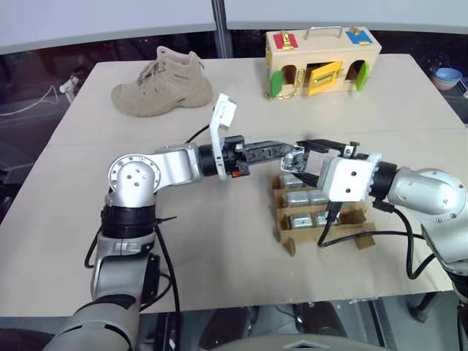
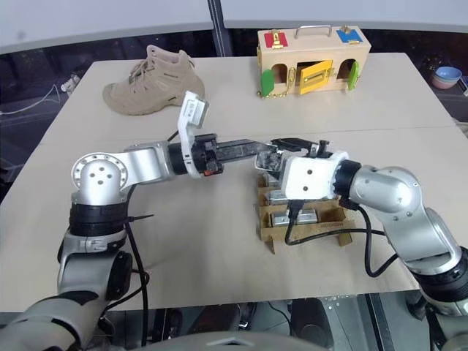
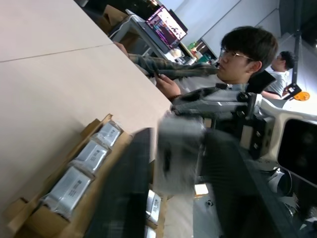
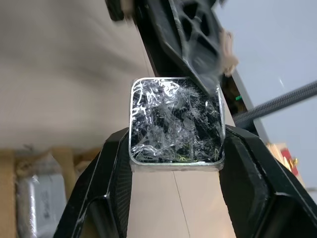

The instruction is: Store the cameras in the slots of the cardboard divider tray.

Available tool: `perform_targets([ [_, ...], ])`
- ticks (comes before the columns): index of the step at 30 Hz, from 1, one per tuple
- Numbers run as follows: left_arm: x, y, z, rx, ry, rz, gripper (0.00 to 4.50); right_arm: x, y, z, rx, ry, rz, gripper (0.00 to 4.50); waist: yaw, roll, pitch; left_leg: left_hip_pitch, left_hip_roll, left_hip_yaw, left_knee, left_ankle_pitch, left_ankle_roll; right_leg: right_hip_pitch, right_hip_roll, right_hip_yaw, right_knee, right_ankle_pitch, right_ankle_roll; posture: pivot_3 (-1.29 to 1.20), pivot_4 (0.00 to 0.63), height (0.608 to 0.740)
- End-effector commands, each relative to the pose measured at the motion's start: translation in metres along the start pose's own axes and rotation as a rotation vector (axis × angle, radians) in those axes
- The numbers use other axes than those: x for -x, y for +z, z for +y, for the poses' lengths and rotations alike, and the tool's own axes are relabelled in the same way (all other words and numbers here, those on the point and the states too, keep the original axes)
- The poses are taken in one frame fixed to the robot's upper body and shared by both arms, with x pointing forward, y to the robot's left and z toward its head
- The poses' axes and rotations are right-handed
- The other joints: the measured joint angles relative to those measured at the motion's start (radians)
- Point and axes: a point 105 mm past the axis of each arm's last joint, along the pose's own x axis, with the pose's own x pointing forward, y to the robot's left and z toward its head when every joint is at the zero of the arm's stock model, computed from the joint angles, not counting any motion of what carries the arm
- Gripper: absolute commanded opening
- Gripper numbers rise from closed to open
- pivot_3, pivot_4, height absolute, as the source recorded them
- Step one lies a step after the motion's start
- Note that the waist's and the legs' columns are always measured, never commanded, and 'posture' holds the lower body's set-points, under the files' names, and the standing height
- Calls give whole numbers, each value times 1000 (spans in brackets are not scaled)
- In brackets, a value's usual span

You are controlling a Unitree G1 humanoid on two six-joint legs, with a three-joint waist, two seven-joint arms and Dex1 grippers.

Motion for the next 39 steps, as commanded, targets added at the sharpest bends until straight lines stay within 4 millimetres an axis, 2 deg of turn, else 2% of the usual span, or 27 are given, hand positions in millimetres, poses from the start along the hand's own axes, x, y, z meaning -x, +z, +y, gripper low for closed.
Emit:
perform_targets([
  [1, 0, 8, -7, -33, -14, -7, 3072, 4, 15, -6, 55, -24, -45, 1899, 0, 0, 0, 0, 0, 0, 0, 0, 0, 0, 0, 0, 0, 0, 0, 0, 150, 740],
  [4, 1, 6, -4, -28, -9, 0, 3072, 4, 15, -7, 56, -24, -46, 1899, 0, 0, 0, 0, 0, 0, 0, 0, 0, 0, 0, 0, 0, 0, 0, 0, 150, 740],
  [9, 0, 6, -5, -22, -28, -2, 911, 5, 15, -7, 53, -25, -41, 1899, 0, 0, 0, 0, 0, 0, 0, 0, 0, 0, 0, 0, 0, 0, 0, 0, 150, 740],
  [10, -1, 7, -6, -24, -32, -3, 702, 5, 14, -7, 46, -23, -37, 1899, 0, 0, 0, 0, 0, 0, 0, 0, 0, 0, 0, 0, 0, 0, 0, 0, 150, 740],
  [15, -7, 10, -12, -42, -65, -8, 723, 12, 4, -5, -53, -9, -2, 1899, 1, 0, 0, 0, 0, 0, 0, 0, 0, 0, 0, 0, 0, 0, 0, 0, 150, 740],
  [16, -10, 9, -13, -59, -68, 1, 723, 17, -3, -6, -73, -28, 27, 2955, 3, 0, 0, 0, 0, 0, 0, 0, 0, 0, 0, 0, 0, 0, 0, 0, 150, 740],
  [19, -22, 0, -13, -145, -73, 48, 723, 49, -29, -5, -300, -158, 127, 4292, 11, -2, -1, -1, 0, -2, 0, 0, 0, 0, 0, -2, -2, 0, 0, 0, 150, 740],
  [20, -28, -4, -13, -179, -81, 66, 723, 62, -34, 0, -393, -176, 133, 4412, 19, -2, -1, -1, 0, -1, 0, 0, 0, 1, 0, -2, -2, 0, 0, 0, 150, 740],
  [23, -44, -13, -14, -270, -106, 110, 723, 93, -40, 14, -512, -186, 153, 4412, 26, -2, -1, -1, -1, -1, 0, 0, 0, 1, -1, -1, -2, 0, 0, 0, 150, 740],
  [26, -76, -27, -20, -374, -167, 168, 723, 132, -40, 32, -602, -158, 200, 4412, 33, -1, -1, 0, -1, -1, -1, 0, 0, 1, -1, -1, -2, 0, 0, 0, 150, 740],
  [28, -92, -36, -26, -408, -212, 202, 723, 146, -36, 38, -631, -151, 221, 4412, 34, -1, -1, 1, -1, -1, -1, 0, 1, 3, -1, -2, -3, 0, 0, 0, 150, 740],
  [32, -112, -50, -28, -436, -242, 270, 723, 160, -37, 40, -635, -185, 264, 4412, 16, -1, -1, 4, 1, 3, -1, -1, 1, 5, 0, 2, -3, 0, 0, 0, 150, 740],
  [35, -126, -67, -21, -439, -214, 357, 723, 165, -38, 45, -629, -197, 300, 4412, 11, 1, -2, 5, 3, 5, -1, 0, 0, 5, 1, 3, -1, 0, 1, 0, 150, 740],
  [39, -128, -77, -14, -441, -198, 422, 723, 162, -35, 45, -626, -214, 295, 4412, 3, 0, -2, 5, 3, 6, -1, 0, 1, 5, 1, 4, -1, 0, 1, 0, 150, 740],
])
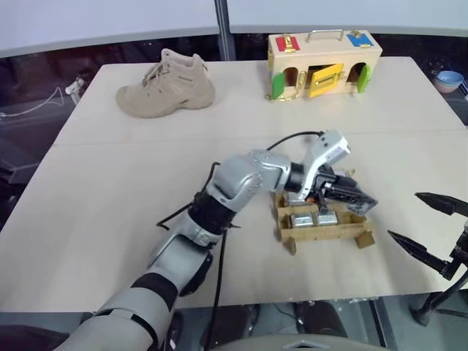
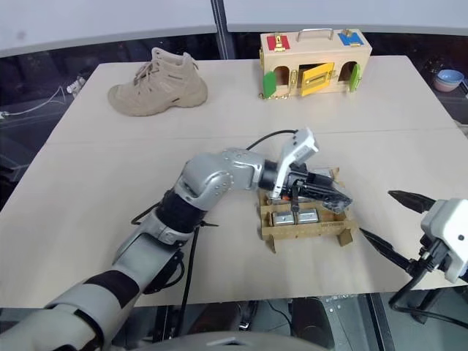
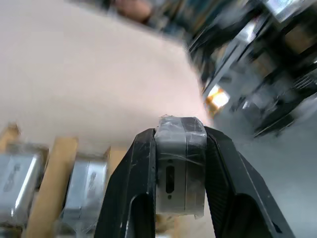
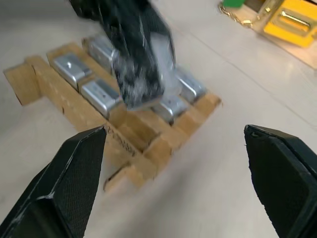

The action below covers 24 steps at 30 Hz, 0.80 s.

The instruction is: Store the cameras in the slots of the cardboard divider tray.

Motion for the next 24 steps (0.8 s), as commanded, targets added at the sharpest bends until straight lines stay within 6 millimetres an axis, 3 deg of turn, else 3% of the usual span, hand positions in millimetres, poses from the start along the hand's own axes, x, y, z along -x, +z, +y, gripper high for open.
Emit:
perform_targets([
  [1, -2, 1, -1, -38, -10, 36, 723, 0, 13, 3, 56, -19, -32, 4412, -2, 0, 0, 0, 0, 0, 0, 0, 0, 0, 0, 0, 0, 0, 0, 0, 150, 740],
  [12, -6, -12, 12, -155, -1, 165, 723, 6, 6, 15, 42, 55, 17, 4412, 1, 0, 0, 0, 0, -1, 0, 0, 0, 0, 0, -1, -1, 0, 0, 0, 150, 740],
  [24, -15, -4, 5, -275, 17, 243, 723, 18, 4, -11, 91, 118, 53, 4412, 0, -1, 1, -1, 0, 0, 0, 0, 0, 0, 0, 0, -1, 0, 1, 0, 150, 740],
])
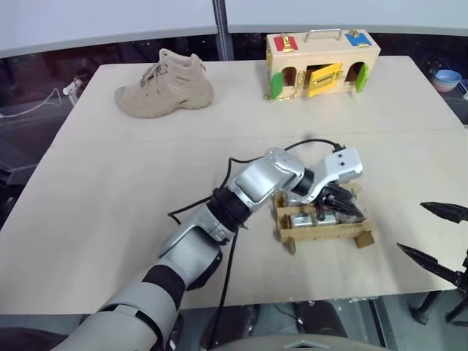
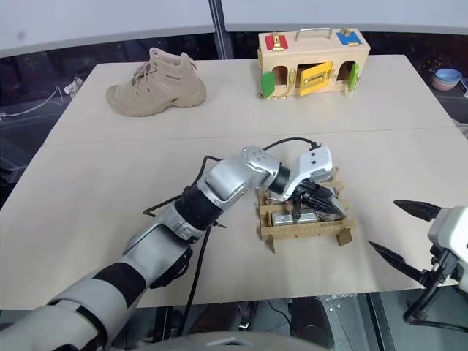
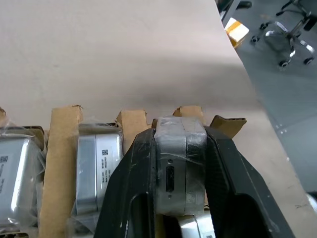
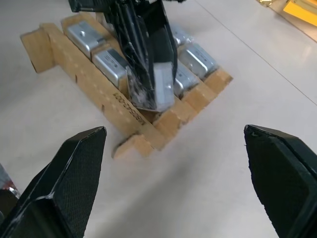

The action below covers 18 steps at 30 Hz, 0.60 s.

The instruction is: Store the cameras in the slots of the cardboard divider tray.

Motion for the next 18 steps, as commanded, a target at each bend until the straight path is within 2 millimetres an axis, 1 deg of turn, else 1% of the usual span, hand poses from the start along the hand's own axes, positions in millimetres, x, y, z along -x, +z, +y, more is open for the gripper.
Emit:
perform_targets([
  [1, 4, 12, -4, -51, 14, 20, 723, 8, 12, -8, 60, 25, -33, 4412, 0, 0, 0, 0, 0, 0, 0, 0, 0, 0, 0, 0, 0, 0, 0, 0, 150, 740],
  [4, 6, 11, -3, -76, 50, 89, 723, 10, 16, -14, 76, 66, -51, 4412, -1, -1, 1, 0, 0, 0, 0, 0, 0, 0, 0, 0, 0, 0, 0, 0, 150, 740],
  [6, 6, 11, -3, -89, 63, 127, 723, 13, 16, -20, 89, 88, -49, 4412, -1, -1, 1, 0, 0, 0, 0, 0, 0, 0, 0, 0, 0, 0, 0, 0, 150, 740],
  [8, 5, 12, -5, -90, 66, 143, 723, 16, 14, -26, 97, 104, -42, 4412, -2, -1, 1, 0, 0, 0, 0, 0, 0, 0, 0, 0, 0, 0, 0, 0, 150, 740],
  [10, 4, 13, -5, -93, 68, 153, 723, 21, 12, -37, 113, 125, -23, 4412, -3, -1, 1, 0, 0, 0, 0, 0, 0, 0, 0, 0, 0, 0, 0, 0, 150, 740],
  [12, 3, 14, -6, -91, 71, 158, 723, 24, 11, -44, 120, 141, -14, 4412, -3, -1, 1, 0, 0, 1, 0, 0, 0, 0, 0, 0, 0, 0, 0, 0, 150, 740],
  [16, 1, 16, -3, -89, 93, 176, 723, 28, 15, -57, 137, 189, -5, 4412, -2, -1, 1, 0, 0, 1, 0, 0, 0, 0, 0, 0, 0, 0, 0, 0, 150, 740],
  [18, 1, 17, -2, -90, 98, 178, 723, 28, 17, -60, 140, 200, -16, 4412, -2, -1, 1, 0, 0, 0, 0, 0, 0, 0, 1, 0, 0, 0, 0, 0, 150, 740],
])
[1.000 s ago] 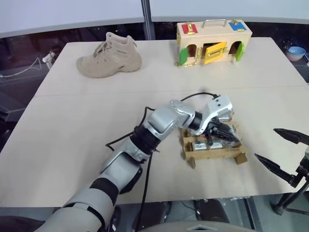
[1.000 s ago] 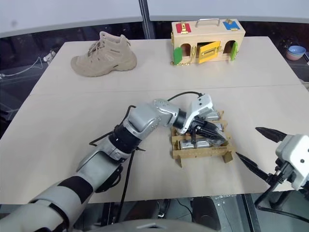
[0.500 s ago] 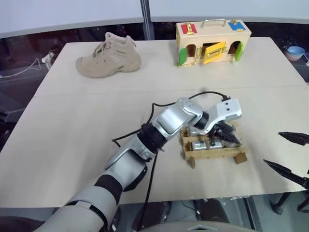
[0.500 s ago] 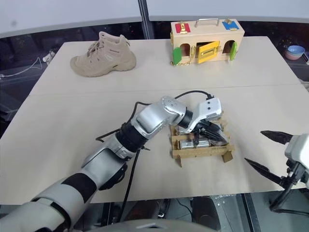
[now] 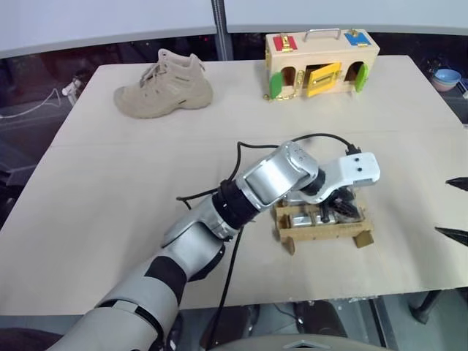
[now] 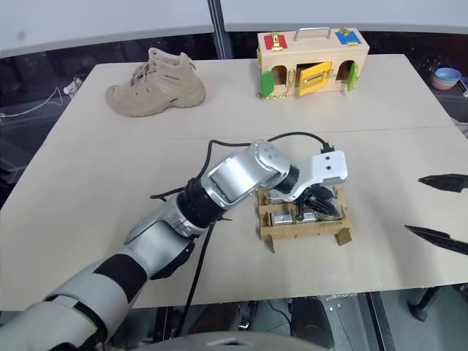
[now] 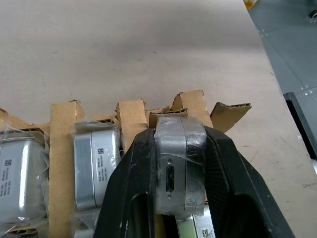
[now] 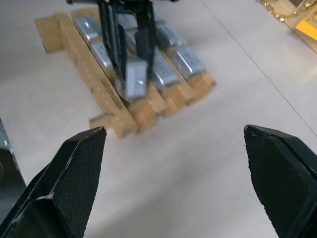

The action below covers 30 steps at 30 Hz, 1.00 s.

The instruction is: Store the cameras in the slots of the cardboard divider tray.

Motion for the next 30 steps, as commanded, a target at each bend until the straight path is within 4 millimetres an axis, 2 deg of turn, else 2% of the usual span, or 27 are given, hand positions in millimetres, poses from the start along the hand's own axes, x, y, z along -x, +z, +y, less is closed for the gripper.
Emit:
perform_targets([
  [1, 2, 7, 5, -35, 44, 16, 723, 4, 6, -2, 29, 36, -22, 4412, 0, 0, 0, 0, 0, 0, 0, 0, 0, 0, 0, 0, 0, 0, 0, 0, 150, 740],
  [15, 2, 3, 5, -41, 46, 46, 723, 2, 14, -13, 55, 61, -73, 4412, 0, 1, -1, 0, 0, 0, 0, 0, 0, 0, 0, 0, 0, 0, 0, 0, 150, 740],
  [17, 2, 5, 6, -26, 53, 40, 1742, 1, 14, -13, 57, 62, -76, 4500, 0, 1, -1, 0, 0, 0, 0, 0, 0, 0, 0, 0, 0, 0, 0, 0, 150, 740],
  [18, 2, 8, 6, -21, 57, 32, 1959, 1, 14, -13, 57, 62, -77, 4500, 0, 1, -1, 0, 0, 0, 0, 0, 0, 0, 0, 0, 0, 0, 0, 0, 150, 740],
  [20, 6, 17, 6, -26, 70, 10, 2844, 1, 15, -13, 56, 60, -80, 4500, 1, 1, -1, 0, 0, 0, 0, 0, 0, 0, 0, 0, 0, 0, 0, 0, 150, 740],
  [21, 9, 21, 7, -31, 76, -1, 3537, 1, 15, -13, 54, 60, -81, 4500, 1, 1, -1, -1, 0, 0, 1, 0, 0, 0, 0, 0, 0, 0, 0, 0, 150, 740],
  [23, 19, 36, 6, -39, 87, -39, 3998, 0, 13, -12, 48, 60, -83, 4500, 0, 1, 0, -1, 0, 0, 1, 0, 0, 0, -1, 0, 0, 0, 0, 0, 150, 740],
  [26, 31, 53, 6, -23, 92, -103, 3998, -1, 10, -11, 40, 60, -88, 4500, 0, 1, 0, -1, 0, 0, 0, 0, 0, -1, 0, 0, 0, 0, 0, 0, 150, 740],
  [30, 58, 70, 19, 35, 147, -256, 3998, -4, 8, -10, 34, 61, -91, 4500, 1, 1, 0, -1, 0, 0, 0, 0, 0, -1, -1, 0, 0, 0, 0, 0, 150, 740],
])
